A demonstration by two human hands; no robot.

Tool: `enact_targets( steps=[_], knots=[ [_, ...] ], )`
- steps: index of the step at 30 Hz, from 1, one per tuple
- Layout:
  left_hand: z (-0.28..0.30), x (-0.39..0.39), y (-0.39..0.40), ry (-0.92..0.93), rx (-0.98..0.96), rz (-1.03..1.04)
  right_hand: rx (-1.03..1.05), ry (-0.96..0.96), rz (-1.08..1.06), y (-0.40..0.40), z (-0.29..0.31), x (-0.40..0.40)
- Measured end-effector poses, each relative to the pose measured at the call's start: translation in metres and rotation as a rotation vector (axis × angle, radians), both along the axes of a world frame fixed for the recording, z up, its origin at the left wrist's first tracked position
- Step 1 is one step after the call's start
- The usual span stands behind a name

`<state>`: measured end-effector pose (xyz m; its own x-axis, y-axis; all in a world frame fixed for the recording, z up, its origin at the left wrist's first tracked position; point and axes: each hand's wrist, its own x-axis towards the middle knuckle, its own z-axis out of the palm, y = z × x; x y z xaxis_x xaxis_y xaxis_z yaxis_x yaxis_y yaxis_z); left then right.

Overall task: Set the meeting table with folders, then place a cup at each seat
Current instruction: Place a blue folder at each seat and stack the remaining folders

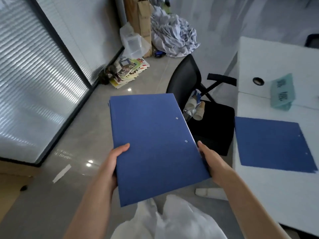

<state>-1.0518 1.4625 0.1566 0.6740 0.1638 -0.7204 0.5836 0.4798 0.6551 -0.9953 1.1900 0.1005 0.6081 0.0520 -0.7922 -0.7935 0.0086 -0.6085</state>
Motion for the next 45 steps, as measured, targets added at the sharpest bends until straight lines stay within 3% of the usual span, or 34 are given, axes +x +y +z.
enact_targets(
  steps=[4, 10, 12, 25, 37, 45],
  knots=[
    [-0.001, 0.040, -0.011, 0.012, -0.022, -0.105, 0.195, 0.085, -0.325, -0.035, -0.014, 0.005],
    [-0.002, 0.107, -0.033, 0.018, 0.037, -0.224, 0.531, 0.140, -1.055, -0.105, -0.063, 0.016],
    [-0.003, 0.130, -0.043, 0.021, 0.051, -0.267, 0.611, 0.176, -1.178, -0.123, -0.076, 0.018],
    [-0.004, 0.217, -0.073, 0.035, 0.138, -0.383, 0.786, 0.440, -1.466, -0.150, -0.140, 0.065],
    [-0.010, 0.251, -0.051, 0.075, 0.136, -0.473, 0.765, 0.107, -1.835, -0.113, -0.150, 0.067],
    [-0.016, 0.271, -0.047, 0.067, 0.103, -0.475, 0.742, 0.068, -1.729, -0.104, -0.089, 0.069]
  ],
)
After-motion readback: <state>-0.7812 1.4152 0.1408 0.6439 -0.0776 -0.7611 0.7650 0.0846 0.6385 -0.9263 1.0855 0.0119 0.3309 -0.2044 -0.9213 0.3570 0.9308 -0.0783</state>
